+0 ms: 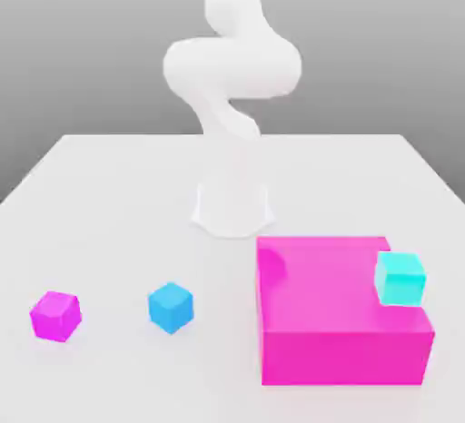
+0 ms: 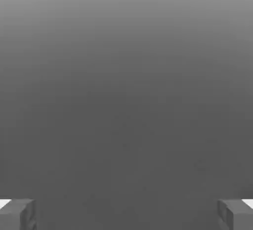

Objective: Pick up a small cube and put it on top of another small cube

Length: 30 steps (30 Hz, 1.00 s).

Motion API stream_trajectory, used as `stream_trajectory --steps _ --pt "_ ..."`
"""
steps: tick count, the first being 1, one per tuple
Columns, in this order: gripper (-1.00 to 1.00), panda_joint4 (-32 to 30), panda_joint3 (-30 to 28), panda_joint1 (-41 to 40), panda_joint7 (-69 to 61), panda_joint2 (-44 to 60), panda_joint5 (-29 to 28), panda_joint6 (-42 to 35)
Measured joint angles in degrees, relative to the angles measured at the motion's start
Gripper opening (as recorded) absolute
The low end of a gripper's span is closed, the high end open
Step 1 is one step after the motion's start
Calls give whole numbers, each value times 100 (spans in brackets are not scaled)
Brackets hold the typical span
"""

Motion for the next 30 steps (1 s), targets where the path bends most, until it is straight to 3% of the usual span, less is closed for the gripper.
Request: stream_trajectory --steps 9,16,23,29,30 --pt "0 -663 83 -1497 2444 1868 -411 935" --pt "0 -1170 -217 -2309 4191 3284 -559 1652" --pt "0 -1687 -559 -2988 5356 4674 101 2393" --pt "0 -1574 -342 -3227 5310 5910 517 3338" --pt "-100 -1549 -319 -3246 5294 6055 537 3454"
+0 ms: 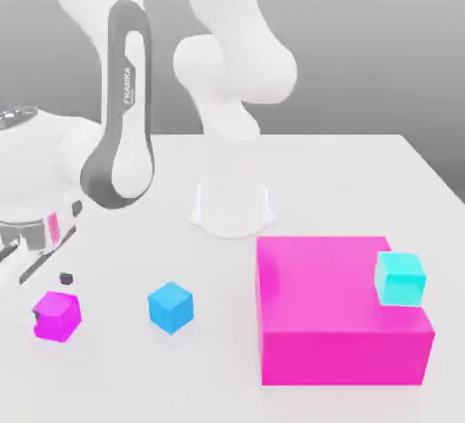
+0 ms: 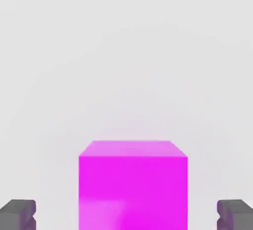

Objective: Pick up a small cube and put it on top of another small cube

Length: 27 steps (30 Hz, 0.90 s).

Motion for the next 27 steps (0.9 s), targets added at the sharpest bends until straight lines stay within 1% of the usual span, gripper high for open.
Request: stream_trajectory --steps 7,13,21,27 --pt "-100 1 8 -9 8 4 -6 15" --pt "-100 -153 -100 55 157 -1039 -252 -873" --pt "-100 1387 266 73 -846 -438 -326 -1824" --pt "-100 2634 526 175 -1566 126 -515 -2514"
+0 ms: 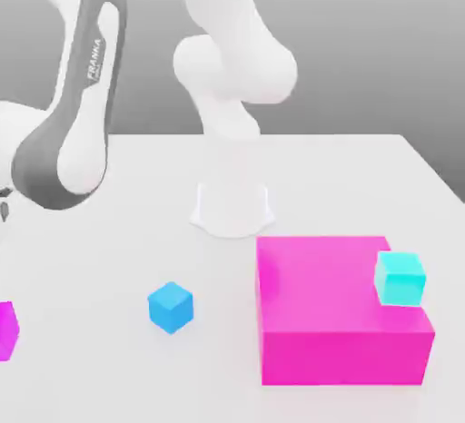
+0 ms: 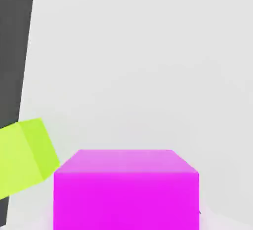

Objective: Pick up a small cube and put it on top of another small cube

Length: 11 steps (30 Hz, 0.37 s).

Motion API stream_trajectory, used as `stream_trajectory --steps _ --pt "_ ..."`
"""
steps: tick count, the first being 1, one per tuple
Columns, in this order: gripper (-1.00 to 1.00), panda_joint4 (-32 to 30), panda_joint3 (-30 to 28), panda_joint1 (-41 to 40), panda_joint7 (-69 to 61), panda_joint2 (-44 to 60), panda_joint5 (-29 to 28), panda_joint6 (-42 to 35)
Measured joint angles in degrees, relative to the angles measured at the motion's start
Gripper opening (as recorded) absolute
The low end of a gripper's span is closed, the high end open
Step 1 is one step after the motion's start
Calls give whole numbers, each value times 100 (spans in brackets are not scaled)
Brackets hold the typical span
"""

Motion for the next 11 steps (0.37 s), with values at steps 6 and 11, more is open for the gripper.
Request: stream_trajectory --steps 6,11 --pt "-100 982 162 169 -520 711 -229 -268" --pt "100 1041 132 203 -516 1070 -273 32"
